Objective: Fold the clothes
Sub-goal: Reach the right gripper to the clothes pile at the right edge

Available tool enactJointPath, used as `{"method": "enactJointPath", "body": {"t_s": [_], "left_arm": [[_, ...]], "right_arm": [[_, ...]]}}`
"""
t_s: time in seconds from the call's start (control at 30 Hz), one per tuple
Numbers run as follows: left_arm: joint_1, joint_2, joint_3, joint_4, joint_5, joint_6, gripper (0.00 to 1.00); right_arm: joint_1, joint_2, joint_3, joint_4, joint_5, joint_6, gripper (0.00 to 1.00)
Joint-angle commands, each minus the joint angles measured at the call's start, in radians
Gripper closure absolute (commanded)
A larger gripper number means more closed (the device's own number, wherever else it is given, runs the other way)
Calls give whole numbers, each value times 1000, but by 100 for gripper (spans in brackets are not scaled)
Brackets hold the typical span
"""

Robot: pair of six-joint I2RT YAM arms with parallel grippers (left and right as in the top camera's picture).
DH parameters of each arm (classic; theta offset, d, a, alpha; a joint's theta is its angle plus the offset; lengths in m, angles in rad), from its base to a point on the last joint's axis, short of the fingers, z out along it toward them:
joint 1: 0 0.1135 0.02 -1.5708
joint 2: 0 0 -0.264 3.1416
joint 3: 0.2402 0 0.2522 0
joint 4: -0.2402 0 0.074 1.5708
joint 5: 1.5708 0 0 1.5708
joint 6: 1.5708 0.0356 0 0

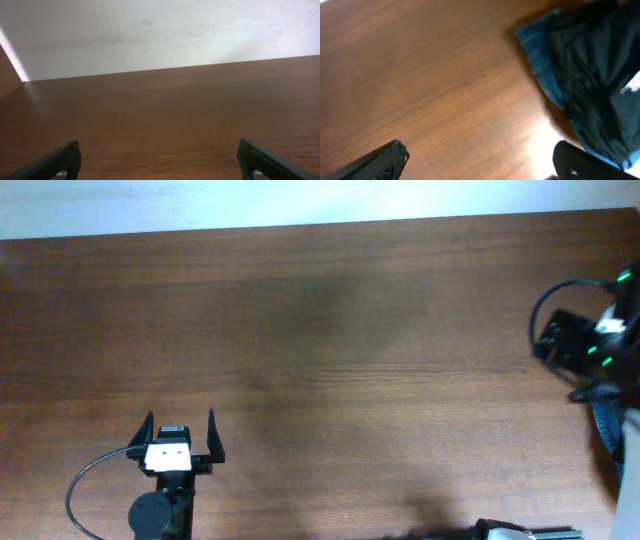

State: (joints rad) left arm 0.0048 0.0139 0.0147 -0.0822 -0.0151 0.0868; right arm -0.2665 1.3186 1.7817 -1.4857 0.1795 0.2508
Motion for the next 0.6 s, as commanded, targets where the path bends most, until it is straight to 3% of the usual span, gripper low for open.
{"method": "enactJointPath", "body": {"t_s": [0.0,0.3,0.43,0.57], "left_arm": [[-1,-8,-6,-1,-7,13,1],[-1,-8,-6,-1,-7,13,0],[-1,-8,-6,-1,-7,13,1],[-1,-8,-6,-1,-7,13,1]], "right_arm": [[-158,55,43,-5,-126,-68,1],[-547,179,43,43,-144,52,1],[-667,235,43,60,-149,165,1],[-744,302,43,81,-177,182,2]]}}
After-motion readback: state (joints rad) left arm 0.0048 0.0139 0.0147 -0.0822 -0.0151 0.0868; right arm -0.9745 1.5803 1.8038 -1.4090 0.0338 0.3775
